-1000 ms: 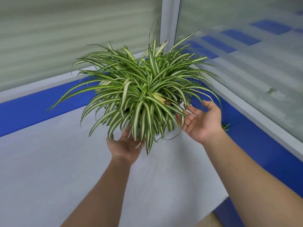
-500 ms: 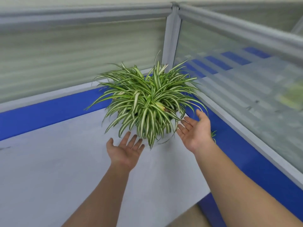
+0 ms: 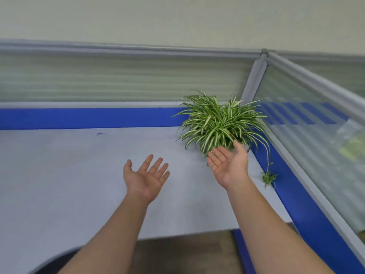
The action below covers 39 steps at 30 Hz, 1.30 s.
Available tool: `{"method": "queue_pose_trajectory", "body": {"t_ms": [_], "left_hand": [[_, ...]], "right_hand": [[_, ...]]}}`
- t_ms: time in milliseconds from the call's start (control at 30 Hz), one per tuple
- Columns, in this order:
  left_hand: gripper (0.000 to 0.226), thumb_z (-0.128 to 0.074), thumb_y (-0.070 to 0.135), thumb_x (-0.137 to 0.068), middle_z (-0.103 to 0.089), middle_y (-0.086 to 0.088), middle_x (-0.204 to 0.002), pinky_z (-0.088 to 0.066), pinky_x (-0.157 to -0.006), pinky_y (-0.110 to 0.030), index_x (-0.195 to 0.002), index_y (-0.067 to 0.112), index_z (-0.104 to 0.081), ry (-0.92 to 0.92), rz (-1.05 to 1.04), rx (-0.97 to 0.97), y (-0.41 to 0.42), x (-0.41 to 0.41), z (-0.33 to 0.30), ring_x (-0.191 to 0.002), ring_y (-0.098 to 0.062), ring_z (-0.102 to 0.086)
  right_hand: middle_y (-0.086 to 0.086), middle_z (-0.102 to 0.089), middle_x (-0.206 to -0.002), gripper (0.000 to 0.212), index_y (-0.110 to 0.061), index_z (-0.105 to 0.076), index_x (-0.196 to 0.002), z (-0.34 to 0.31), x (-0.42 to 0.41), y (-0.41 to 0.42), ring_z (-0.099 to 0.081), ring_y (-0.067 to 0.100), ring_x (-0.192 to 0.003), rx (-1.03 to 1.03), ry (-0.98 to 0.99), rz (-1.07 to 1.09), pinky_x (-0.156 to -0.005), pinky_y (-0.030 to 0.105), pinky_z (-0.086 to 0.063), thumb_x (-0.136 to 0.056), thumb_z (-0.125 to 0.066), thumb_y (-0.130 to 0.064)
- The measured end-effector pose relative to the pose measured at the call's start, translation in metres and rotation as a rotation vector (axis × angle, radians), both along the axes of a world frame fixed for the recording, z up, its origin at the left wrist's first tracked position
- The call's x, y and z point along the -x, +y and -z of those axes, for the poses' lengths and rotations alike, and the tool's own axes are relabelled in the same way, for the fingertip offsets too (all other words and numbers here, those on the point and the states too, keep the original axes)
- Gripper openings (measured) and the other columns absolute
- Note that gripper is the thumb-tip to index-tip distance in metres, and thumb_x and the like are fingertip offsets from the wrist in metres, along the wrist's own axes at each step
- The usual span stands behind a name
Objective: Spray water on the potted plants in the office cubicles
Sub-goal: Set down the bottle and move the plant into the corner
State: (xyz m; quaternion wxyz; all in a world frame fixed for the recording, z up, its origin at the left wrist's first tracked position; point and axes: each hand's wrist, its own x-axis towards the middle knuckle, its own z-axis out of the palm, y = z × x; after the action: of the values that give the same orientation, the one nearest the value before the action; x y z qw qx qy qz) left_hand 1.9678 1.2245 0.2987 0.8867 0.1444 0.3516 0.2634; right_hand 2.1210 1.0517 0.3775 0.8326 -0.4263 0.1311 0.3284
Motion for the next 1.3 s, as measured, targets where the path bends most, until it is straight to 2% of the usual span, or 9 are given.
{"method": "queue_pose_trajectory", "body": {"t_ms": [200,300,467,633,800,1033,1233,1300], "left_hand": [[0.075,-0.037,0.070,-0.097,-0.067,-0.023,-0.138,-0.038,-0.119,-0.062,-0.131,0.011,-0.068,0.012,-0.207,-0.041,-0.032,0.122,-0.035,-0.128,-0.048,-0.060],[0.075,-0.037,0.070,-0.097,-0.066,-0.023,-0.138,-0.038,-0.120,-0.062,-0.132,0.011,-0.067,0.030,-0.320,-0.029,-0.047,0.189,-0.045,-0.129,-0.048,-0.059],[0.073,-0.040,0.069,-0.098,-0.068,-0.021,-0.137,-0.038,-0.120,-0.061,-0.135,0.012,-0.067,0.029,-0.499,-0.035,-0.068,0.306,-0.048,-0.130,-0.047,-0.060],[0.060,-0.047,0.058,-0.099,-0.072,-0.020,-0.132,-0.041,-0.118,-0.061,-0.133,0.012,-0.068,0.082,-0.668,-0.015,-0.100,0.419,-0.041,-0.126,-0.044,-0.064],[0.050,-0.051,0.046,-0.099,-0.079,-0.019,-0.119,-0.046,-0.114,-0.059,-0.128,0.010,-0.070,0.160,-0.836,0.070,-0.143,0.531,-0.017,-0.119,-0.044,-0.070],[0.053,-0.045,0.046,-0.101,-0.069,-0.021,-0.132,-0.043,-0.116,-0.060,-0.135,0.009,-0.060,0.171,-1.032,0.241,-0.197,0.672,0.033,-0.119,-0.045,-0.067],[0.065,-0.044,0.053,-0.100,-0.049,-0.023,-0.156,-0.040,-0.118,-0.063,-0.155,0.017,-0.043,0.121,-1.164,0.363,-0.209,0.755,0.063,-0.133,-0.052,-0.055],[0.066,-0.043,0.055,-0.100,-0.044,-0.022,-0.160,-0.037,-0.119,-0.064,-0.156,0.019,-0.041,0.107,-1.200,0.387,-0.205,0.771,0.071,-0.136,-0.053,-0.051]], "right_hand": [[0.021,-0.057,-0.147,0.067,-0.002,-0.051,-0.144,-0.022,0.083,0.013,-0.057,0.038,-0.134,-0.034,-0.031,-0.266,-0.102,0.043,-0.047,-0.101,-0.049,-0.053],[0.022,-0.060,-0.142,0.063,-0.002,-0.054,-0.137,-0.029,0.134,0.026,-0.062,0.039,-0.126,-0.063,-0.016,-0.394,-0.098,0.045,-0.050,-0.100,-0.050,-0.053],[0.021,-0.064,-0.137,0.065,-0.003,-0.055,-0.141,-0.037,0.236,0.050,-0.067,0.039,-0.119,-0.062,-0.005,-0.622,-0.093,0.046,-0.056,-0.098,-0.053,-0.052],[0.020,-0.069,-0.130,0.056,-0.004,-0.063,-0.124,-0.038,0.348,0.077,-0.071,0.039,-0.116,-0.051,-0.022,-0.860,-0.102,0.048,-0.055,-0.097,-0.055,-0.052],[0.022,-0.072,-0.128,0.056,-0.002,-0.065,-0.125,-0.028,0.473,0.090,-0.072,0.039,-0.114,-0.007,-0.023,-1.084,-0.101,0.047,-0.055,-0.097,-0.057,-0.049],[0.017,-0.077,-0.121,0.053,-0.005,-0.068,-0.125,0.004,0.644,0.078,-0.078,0.033,-0.106,0.109,-0.090,-1.351,-0.098,0.045,-0.058,-0.098,-0.057,-0.050],[0.014,-0.075,-0.124,0.054,-0.006,-0.066,-0.128,0.030,0.747,0.079,-0.073,0.031,-0.113,0.176,-0.195,-1.496,-0.098,0.043,-0.056,-0.100,-0.055,-0.051],[0.013,-0.073,-0.129,0.055,-0.006,-0.065,-0.132,0.037,0.768,0.083,-0.070,0.030,-0.118,0.192,-0.248,-1.537,-0.103,0.043,-0.053,-0.100,-0.054,-0.050]]}}
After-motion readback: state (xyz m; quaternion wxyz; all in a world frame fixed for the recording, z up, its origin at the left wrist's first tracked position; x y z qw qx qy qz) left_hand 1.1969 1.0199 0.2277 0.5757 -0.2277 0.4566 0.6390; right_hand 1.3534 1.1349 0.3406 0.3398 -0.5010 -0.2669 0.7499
